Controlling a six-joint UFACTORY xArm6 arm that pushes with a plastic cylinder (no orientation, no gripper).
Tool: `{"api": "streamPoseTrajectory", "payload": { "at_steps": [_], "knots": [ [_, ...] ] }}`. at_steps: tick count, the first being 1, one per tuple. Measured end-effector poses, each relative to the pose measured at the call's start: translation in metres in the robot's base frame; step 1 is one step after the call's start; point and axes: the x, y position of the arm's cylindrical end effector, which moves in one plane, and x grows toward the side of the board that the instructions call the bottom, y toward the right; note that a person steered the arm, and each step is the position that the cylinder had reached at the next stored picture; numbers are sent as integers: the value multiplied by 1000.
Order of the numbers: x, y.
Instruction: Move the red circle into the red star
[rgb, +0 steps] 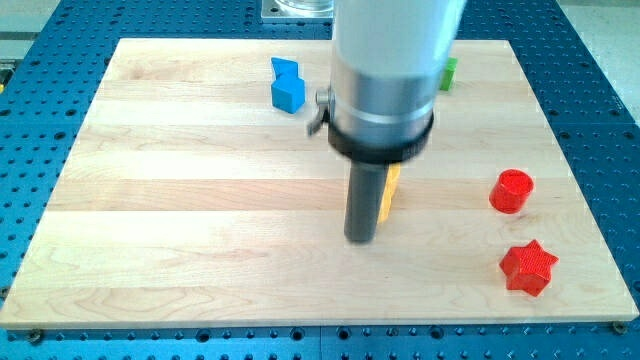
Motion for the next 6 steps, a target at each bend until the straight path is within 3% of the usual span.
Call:
{"api": "streamPoseTrajectory", "payload": {
  "at_steps": [2, 4, 5, 6],
  "knots": [
    [9, 41],
    [-85, 161],
    [-82, 184],
    [-3, 176]
  ]
}}
